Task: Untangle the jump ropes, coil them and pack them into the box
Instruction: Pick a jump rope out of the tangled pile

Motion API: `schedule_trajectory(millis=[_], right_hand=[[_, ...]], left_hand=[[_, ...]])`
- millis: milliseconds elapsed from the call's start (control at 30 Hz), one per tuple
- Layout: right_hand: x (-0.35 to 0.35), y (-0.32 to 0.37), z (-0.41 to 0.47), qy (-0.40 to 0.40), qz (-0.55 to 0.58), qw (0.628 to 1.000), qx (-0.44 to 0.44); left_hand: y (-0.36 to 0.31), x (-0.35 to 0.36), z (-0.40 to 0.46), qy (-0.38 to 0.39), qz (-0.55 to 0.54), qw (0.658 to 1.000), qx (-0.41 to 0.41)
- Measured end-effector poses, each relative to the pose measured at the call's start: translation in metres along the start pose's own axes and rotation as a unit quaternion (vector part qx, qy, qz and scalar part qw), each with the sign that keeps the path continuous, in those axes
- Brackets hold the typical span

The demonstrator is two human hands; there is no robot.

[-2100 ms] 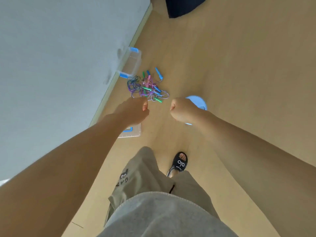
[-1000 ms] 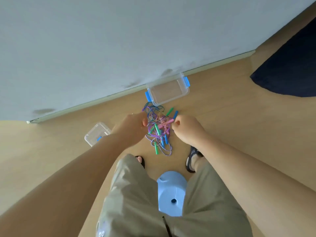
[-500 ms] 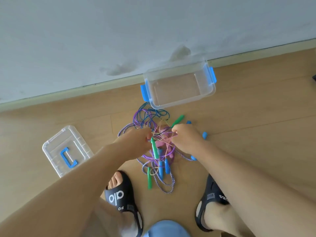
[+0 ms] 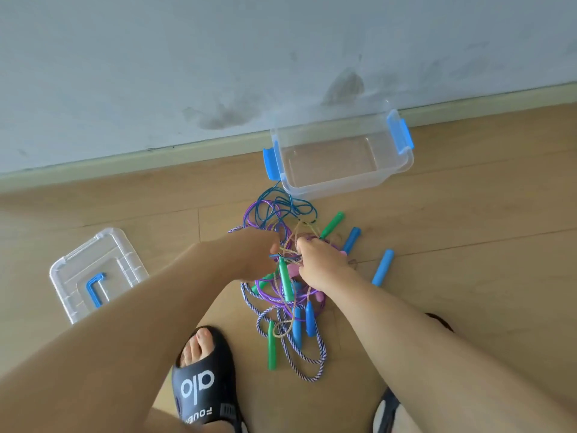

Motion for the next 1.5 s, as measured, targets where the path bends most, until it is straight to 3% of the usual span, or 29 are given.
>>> schedule_trajectory(millis=[300,467,700,800,967,1033,1133,1233,1300,1367,1500], right_hand=[[0.007,0.016,0.000,-0.008,-0.102,0.994,-0.043],[-0.037,0.034,-0.015,-0.118,-0.049,0.987,-0.096],[-0.171,0.092,-0.108,-0.241,-0.018,0.939,-0.246],[-0.207,0.089,-0.159,-0.279,-0.014,0.926,-0.255],[-0.239,0.064,-0.213,-0.373,0.020,0.909,-0.186],[-0.239,0.056,-0.215,-0.321,-0.041,0.938,-0.123],[-0.226,0.039,-0.216,-0.155,-0.166,0.974,-0.024],[-0.210,0.042,-0.219,-0.018,-0.143,0.989,-0.028],[-0.217,0.063,-0.223,-0.028,0.011,0.993,-0.115],[-0.229,0.081,-0.226,-0.056,0.136,0.969,-0.198],[-0.239,0.099,-0.221,-0.108,0.151,0.957,-0.223]], left_hand=[[0.031,0.001,-0.036,-0.017,0.030,0.999,-0.016],[0.030,0.001,-0.041,-0.059,0.010,0.998,-0.005],[-0.002,-0.039,-0.065,-0.197,-0.241,0.945,0.102],[-0.006,-0.052,-0.082,-0.204,-0.241,0.943,0.106],[-0.013,-0.057,-0.119,-0.219,-0.164,0.952,0.140],[-0.013,-0.061,-0.130,-0.244,-0.132,0.953,0.125],[-0.014,-0.079,-0.154,-0.321,-0.154,0.929,0.104],[-0.019,-0.100,-0.185,-0.398,-0.228,0.880,0.122],[-0.032,-0.108,-0.206,-0.421,-0.211,0.866,0.168],[-0.047,-0.113,-0.223,-0.434,-0.180,0.858,0.207],[-0.051,-0.119,-0.221,-0.444,-0.174,0.853,0.211]])
Point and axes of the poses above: each hand's wrist, its own z-axis towards the middle knuckle, its own x-axis out of the palm, y = z × x, the point moved 5 cm from there along z, towards the middle knuckle, and after that the axes turned 9 degrees about -x, right-handed, at the moved point
